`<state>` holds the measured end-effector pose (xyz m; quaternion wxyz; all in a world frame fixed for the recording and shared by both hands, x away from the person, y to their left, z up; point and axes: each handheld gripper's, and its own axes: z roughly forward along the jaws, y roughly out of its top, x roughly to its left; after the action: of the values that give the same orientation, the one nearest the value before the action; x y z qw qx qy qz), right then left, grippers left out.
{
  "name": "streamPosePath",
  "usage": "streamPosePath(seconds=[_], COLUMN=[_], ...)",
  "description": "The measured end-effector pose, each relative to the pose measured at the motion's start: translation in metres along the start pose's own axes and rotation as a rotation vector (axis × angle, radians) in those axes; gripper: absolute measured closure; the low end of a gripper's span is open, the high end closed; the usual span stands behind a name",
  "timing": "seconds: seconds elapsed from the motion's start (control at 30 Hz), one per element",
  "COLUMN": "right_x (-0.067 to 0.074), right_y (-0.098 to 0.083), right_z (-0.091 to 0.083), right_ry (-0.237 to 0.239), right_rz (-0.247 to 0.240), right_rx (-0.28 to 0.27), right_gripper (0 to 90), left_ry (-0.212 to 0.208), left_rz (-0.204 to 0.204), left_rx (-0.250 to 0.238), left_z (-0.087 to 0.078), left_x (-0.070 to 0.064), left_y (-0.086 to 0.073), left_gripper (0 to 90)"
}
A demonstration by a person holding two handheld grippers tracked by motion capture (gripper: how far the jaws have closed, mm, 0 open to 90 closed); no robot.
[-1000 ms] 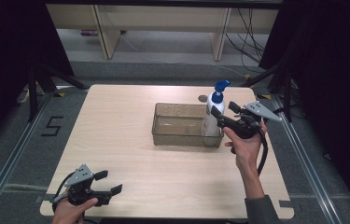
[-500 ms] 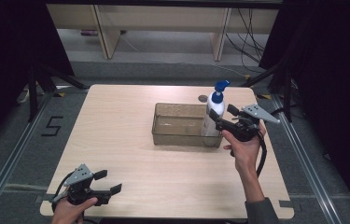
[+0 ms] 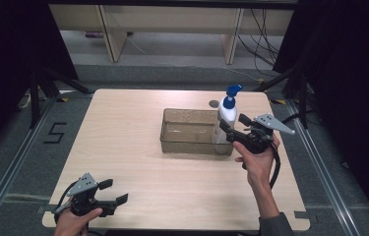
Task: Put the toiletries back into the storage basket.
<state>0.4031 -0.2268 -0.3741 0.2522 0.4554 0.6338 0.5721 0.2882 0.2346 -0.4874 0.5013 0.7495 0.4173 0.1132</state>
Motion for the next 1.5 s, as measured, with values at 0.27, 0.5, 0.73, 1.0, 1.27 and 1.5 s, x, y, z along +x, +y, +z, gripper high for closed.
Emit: streamPosePath(seconds=[0.27,0.5,0.73,1.0,1.27,1.5], right_x=[-0.001,-0.002,-0.002,0.006,0.014,0.019], right_y=[-0.007,-0.013,-0.020,-0.028,-0.035,-0.043], right_z=[-0.004,-0.008,-0.016,-0.018,-0.019,-0.018], right_ry=[0.006,0.009,0.015,0.045,0.064,0.099], right_rz=[0.017,0.009,0.020,0.025,0.011,0.027], right_rx=[0.017,0.021,0.013,0.036,0.044,0.064], right_gripper=[21.7,21.9,22.6,22.9,23.0,23.0], left_ry=[-0.002,-0.005,0.002,-0.002,-0.008,-0.009], left_rz=[0.009,0.008,0.005,0.000,0.006,0.008], left_rx=[0.008,0.007,0.009,0.002,0.006,0.008], left_z=[0.000,0.000,0.000,0.000,0.001,0.001], left_x=[0.001,0.001,0.000,0.000,0.001,0.001], left_y=[0.000,0.000,0.000,0.000,0.000,0.000], left_gripper=[15.6,15.6,15.6,15.6,15.6,15.6])
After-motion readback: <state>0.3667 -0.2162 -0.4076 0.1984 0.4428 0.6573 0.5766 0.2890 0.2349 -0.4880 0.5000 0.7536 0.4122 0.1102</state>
